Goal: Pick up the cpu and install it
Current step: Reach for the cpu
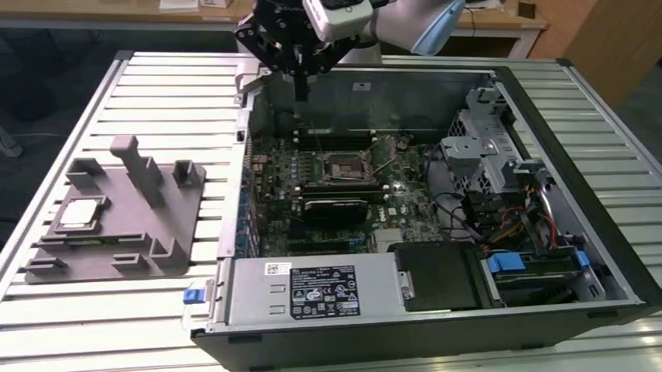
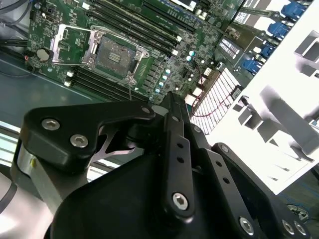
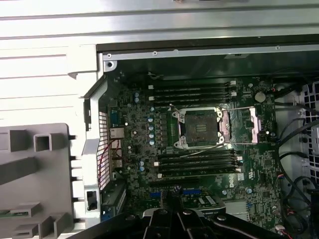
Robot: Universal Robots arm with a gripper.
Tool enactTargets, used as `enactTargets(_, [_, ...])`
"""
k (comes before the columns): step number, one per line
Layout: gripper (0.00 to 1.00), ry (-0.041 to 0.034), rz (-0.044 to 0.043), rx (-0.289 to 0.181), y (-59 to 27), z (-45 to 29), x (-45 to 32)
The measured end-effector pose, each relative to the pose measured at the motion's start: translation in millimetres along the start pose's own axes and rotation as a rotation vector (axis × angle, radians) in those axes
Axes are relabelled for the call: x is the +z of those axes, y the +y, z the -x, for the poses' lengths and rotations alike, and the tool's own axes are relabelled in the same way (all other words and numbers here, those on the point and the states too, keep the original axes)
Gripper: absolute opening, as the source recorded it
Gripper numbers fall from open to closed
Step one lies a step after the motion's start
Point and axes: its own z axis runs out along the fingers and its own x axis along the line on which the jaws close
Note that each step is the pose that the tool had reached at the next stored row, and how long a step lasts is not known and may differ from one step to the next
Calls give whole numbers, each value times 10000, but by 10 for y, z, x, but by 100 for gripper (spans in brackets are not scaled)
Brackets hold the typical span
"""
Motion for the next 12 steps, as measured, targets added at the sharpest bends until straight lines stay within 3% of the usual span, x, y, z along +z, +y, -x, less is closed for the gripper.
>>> enactTargets(6, [11,0,-1,-2,-6,-85,-3])
enactTargets(12, [11,-1,-1,-2,-17,-224,-6])
